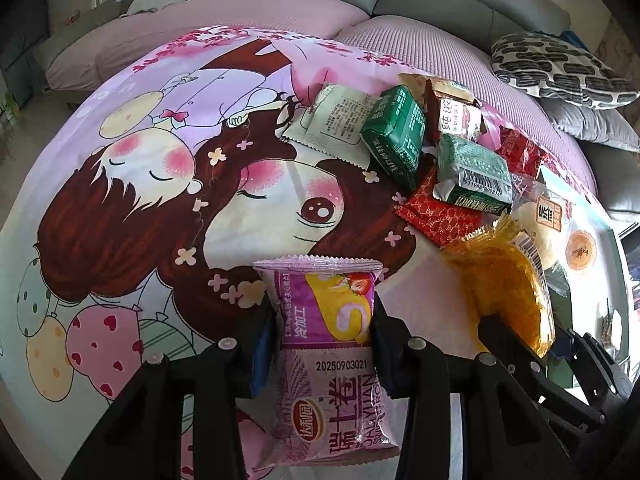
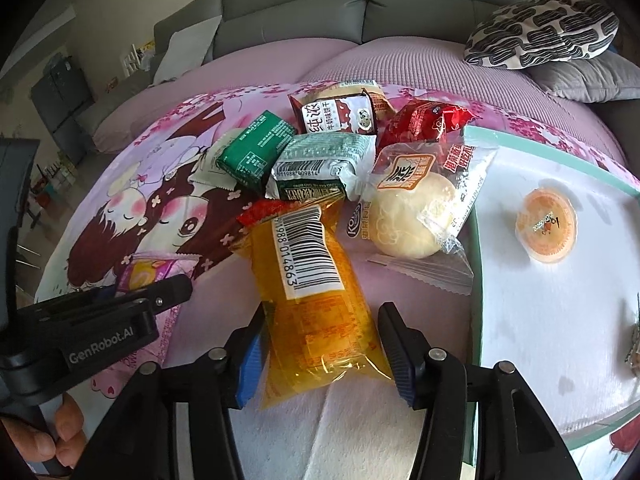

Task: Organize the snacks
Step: 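Lift both bags and carry them over the teal tray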

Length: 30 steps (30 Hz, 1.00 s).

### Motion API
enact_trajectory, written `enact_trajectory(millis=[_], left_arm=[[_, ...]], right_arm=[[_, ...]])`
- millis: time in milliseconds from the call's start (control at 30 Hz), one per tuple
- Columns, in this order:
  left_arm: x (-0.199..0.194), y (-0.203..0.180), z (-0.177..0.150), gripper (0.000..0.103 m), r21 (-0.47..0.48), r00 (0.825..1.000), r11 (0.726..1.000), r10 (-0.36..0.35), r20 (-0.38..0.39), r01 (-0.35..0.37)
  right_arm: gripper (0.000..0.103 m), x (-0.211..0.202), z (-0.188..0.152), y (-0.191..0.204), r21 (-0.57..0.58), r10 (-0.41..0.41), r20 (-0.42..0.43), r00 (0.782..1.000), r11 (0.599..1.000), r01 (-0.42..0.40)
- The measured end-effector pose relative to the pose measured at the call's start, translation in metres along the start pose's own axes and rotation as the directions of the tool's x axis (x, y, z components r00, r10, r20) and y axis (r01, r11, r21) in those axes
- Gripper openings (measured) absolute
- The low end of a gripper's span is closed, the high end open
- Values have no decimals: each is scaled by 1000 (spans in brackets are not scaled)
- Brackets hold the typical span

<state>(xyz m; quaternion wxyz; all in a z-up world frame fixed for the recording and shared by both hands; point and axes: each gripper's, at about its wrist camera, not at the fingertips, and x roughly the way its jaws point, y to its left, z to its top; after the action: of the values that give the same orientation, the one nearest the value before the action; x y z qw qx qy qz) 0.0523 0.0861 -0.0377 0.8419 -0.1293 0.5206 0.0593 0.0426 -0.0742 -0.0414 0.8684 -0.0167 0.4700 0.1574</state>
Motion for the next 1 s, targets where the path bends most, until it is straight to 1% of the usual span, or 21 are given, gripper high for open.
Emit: enact_trajectory(millis=[67, 167, 267, 367, 633, 733, 833, 1000], left_arm=[[-1, 2, 0, 44, -12, 1000, 1000, -10, 4, 10], [-4, 4, 1, 43, -25, 1000, 999, -21, 18, 21], [-9, 5, 2, 42, -39, 999, 999, -31, 35, 33], [-16, 8, 4, 41, -58, 997, 997, -37, 63, 41], [-37, 9, 8, 41, -86, 987, 994, -60, 152, 74], [-43, 3, 9, 41, -78, 981, 993, -76, 178, 91], [-48, -10, 13, 41, -49, 974, 993, -99, 205, 111], [-58, -45, 20, 41, 31, 955, 988, -156, 251, 153]], right_arm=[[51, -2, 0, 0, -2, 1, 4, 1000, 1000, -1], [48, -4, 0, 0, 3, 11, 8, 1000, 1000, -11], [47, -6, -1, 2, -6, 12, 9, 1000, 1000, -12], [47, -9, 0, 2, 1, 36, 20, 999, 999, -36], [47, -28, 5, -3, 27, 67, 94, 993, 997, -70], [47, -39, 9, -5, 25, 75, 137, 988, 997, -80], [47, -47, 11, -8, 32, 68, 170, 983, 997, -74], [47, -61, 18, -33, 99, 11, 219, 976, 995, -33]])
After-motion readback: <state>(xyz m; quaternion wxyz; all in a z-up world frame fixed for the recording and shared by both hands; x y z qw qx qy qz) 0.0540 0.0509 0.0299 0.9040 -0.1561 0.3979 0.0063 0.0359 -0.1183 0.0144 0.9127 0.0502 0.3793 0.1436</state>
